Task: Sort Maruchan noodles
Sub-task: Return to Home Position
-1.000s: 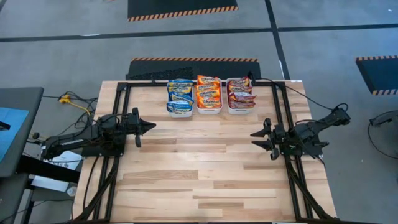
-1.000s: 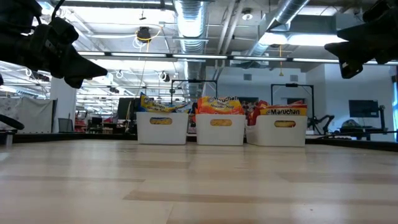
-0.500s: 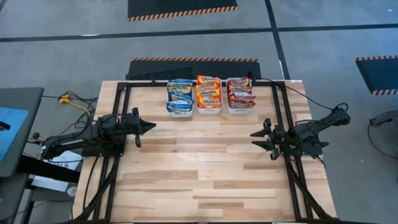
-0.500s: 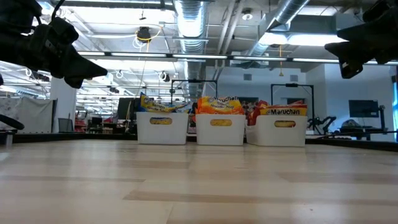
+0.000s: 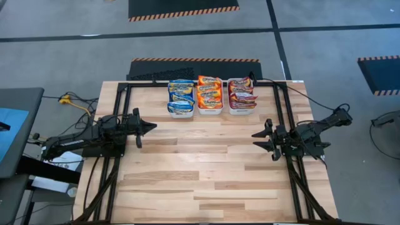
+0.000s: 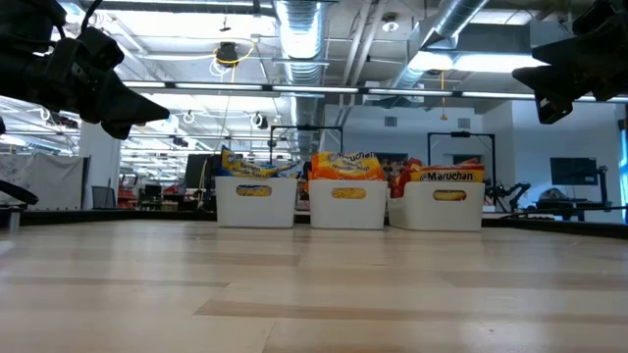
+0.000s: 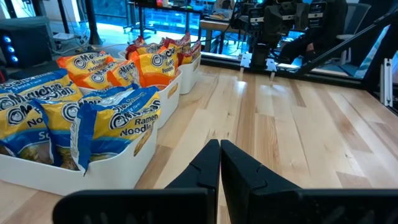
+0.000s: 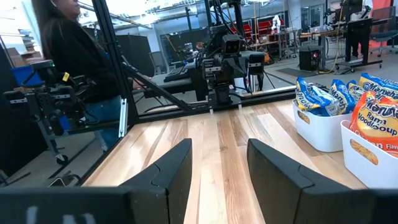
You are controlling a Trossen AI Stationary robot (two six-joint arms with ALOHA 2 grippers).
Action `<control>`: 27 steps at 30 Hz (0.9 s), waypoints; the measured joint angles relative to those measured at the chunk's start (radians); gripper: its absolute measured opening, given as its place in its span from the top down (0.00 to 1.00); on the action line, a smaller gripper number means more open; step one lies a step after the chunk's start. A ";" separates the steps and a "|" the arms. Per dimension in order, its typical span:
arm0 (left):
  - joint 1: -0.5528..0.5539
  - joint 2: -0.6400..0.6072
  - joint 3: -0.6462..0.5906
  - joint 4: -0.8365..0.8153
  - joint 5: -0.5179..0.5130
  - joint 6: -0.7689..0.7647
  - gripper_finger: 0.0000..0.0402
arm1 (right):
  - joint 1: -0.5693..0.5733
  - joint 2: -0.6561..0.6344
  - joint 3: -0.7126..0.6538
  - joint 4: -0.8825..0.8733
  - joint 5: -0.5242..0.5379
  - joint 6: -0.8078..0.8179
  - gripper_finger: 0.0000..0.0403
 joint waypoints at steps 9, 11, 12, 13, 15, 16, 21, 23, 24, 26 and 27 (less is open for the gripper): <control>0.000 0.000 0.000 0.000 0.000 0.000 1.00 | 0.000 0.000 0.000 0.000 0.000 0.000 0.55; 0.000 0.000 0.000 0.000 0.000 0.000 1.00 | 0.000 0.000 0.000 0.000 0.000 0.000 0.55; 0.000 0.000 0.000 0.000 0.000 0.000 1.00 | 0.000 0.000 0.000 0.000 0.000 0.000 0.55; 0.000 0.000 0.000 0.000 0.000 0.000 1.00 | 0.000 0.000 0.000 0.000 0.000 0.000 0.55; 0.000 0.000 0.000 0.000 0.000 0.000 1.00 | 0.000 0.000 0.000 0.000 0.000 0.000 0.55; 0.000 0.000 0.000 0.000 0.000 0.000 1.00 | 0.000 0.000 0.000 0.000 0.000 0.000 0.55; 0.000 0.000 0.000 0.000 0.000 0.000 1.00 | 0.000 0.000 0.000 0.000 0.000 0.000 0.55; 0.000 0.000 0.000 0.000 0.000 0.000 1.00 | 0.000 0.000 0.000 0.000 0.000 0.000 0.55; 0.000 0.000 0.000 0.000 0.000 0.000 1.00 | 0.000 0.000 0.000 0.000 0.000 0.000 0.55; 0.000 0.000 0.000 0.000 0.000 0.000 1.00 | 0.000 0.000 0.000 0.000 0.000 0.000 0.55; 0.000 0.000 0.000 0.000 0.000 0.000 1.00 | 0.000 0.000 0.000 0.000 0.000 0.000 0.55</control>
